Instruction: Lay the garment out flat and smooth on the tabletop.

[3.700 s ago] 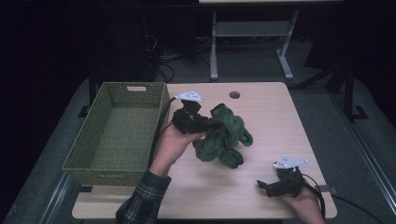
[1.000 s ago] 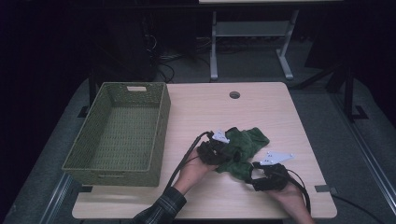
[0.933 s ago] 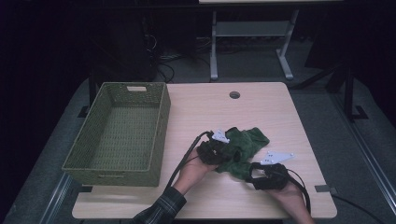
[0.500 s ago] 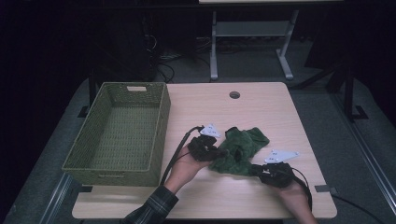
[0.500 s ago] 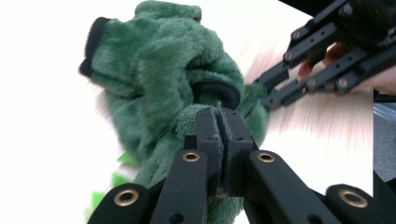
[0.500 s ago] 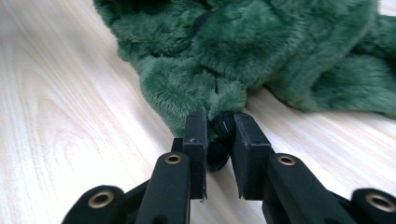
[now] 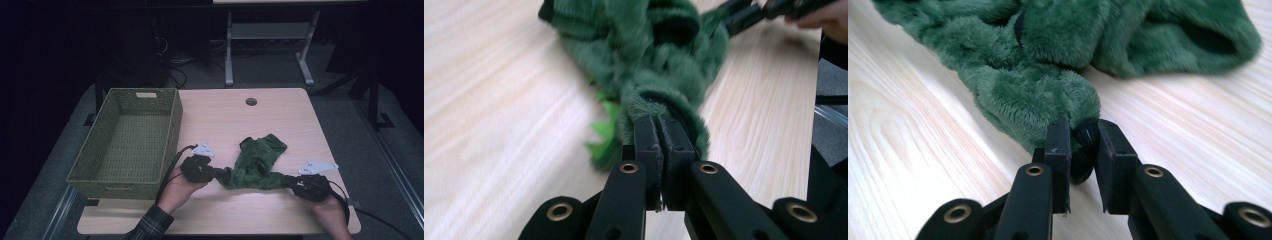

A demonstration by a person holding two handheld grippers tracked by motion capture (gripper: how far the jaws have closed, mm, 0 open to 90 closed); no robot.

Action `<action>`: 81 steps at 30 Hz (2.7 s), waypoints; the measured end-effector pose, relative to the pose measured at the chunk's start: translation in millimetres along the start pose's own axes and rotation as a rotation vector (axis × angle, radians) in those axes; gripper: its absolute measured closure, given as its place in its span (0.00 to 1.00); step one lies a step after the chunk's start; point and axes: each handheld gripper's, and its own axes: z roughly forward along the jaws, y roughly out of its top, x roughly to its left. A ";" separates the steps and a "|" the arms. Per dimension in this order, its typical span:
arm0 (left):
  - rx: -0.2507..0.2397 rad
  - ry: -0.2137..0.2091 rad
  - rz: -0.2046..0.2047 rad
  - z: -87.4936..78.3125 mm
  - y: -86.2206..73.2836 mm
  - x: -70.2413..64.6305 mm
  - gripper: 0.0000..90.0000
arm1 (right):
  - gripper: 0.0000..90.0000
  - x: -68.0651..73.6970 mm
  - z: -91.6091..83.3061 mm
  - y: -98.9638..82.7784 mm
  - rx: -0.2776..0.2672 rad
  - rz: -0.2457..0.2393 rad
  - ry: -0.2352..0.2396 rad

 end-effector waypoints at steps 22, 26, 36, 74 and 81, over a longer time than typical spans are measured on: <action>-0.027 -0.047 0.076 8.3 16.7 -39.7 1.00 | 0.93 6.2 -18.1 10.1 -0.059 -0.006 0.034; 0.027 -0.041 0.063 27.8 9.8 -35.9 1.00 | 0.96 4.6 -1.5 11.3 -0.006 -0.015 0.034; 0.176 0.079 0.090 45.4 -7.8 -17.5 1.00 | 0.97 0.2 7.1 2.5 0.071 -0.027 0.014; 0.081 -0.023 0.019 3.8 -24.4 -12.5 0.86 | 0.89 18.9 -22.5 -6.1 0.021 -0.012 0.031; 0.019 -0.009 0.030 3.3 6.4 3.6 0.80 | 0.85 20.0 -13.7 9.0 -0.004 -0.018 0.048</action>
